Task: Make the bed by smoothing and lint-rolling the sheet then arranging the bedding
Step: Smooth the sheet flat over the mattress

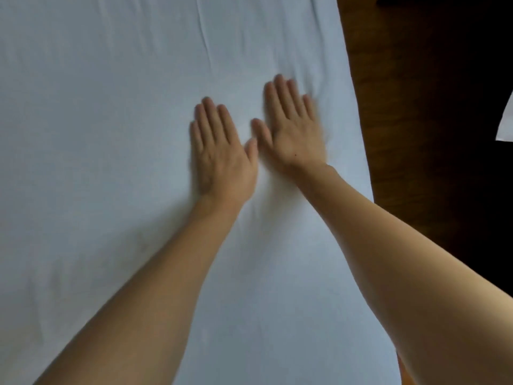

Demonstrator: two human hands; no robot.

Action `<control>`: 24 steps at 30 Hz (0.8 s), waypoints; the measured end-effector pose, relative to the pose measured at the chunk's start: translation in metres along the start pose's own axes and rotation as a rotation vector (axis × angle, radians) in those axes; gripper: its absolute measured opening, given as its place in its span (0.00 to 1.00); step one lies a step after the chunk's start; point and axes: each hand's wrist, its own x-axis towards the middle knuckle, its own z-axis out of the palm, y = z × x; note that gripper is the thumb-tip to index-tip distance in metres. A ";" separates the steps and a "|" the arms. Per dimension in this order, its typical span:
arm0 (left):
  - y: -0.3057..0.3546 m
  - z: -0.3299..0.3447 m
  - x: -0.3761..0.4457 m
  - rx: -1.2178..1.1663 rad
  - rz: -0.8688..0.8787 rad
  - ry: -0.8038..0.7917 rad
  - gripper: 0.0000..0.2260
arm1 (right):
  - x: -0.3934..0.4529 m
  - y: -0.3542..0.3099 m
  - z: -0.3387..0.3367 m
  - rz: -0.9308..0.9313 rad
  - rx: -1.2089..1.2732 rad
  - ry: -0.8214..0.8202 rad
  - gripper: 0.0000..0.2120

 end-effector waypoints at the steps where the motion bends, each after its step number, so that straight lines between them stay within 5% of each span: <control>1: 0.028 0.006 -0.005 -0.010 0.091 -0.004 0.31 | -0.003 0.021 -0.002 0.107 0.024 0.062 0.31; 3: 0.081 0.018 -0.006 -0.007 0.260 -0.013 0.28 | -0.005 0.065 -0.007 0.285 0.085 0.100 0.32; 7: 0.130 0.028 0.014 0.049 0.307 -0.105 0.28 | -0.015 0.112 -0.012 0.531 0.415 -0.101 0.39; 11: 0.134 0.029 0.016 0.078 0.303 -0.117 0.28 | -0.042 0.111 -0.011 0.514 0.581 -0.084 0.26; 18: 0.135 0.016 0.007 0.023 0.398 -0.167 0.27 | -0.050 0.116 -0.013 0.467 0.479 0.080 0.27; 24: 0.173 0.028 -0.096 0.097 0.623 -0.238 0.29 | -0.126 0.123 -0.026 0.559 0.347 0.231 0.23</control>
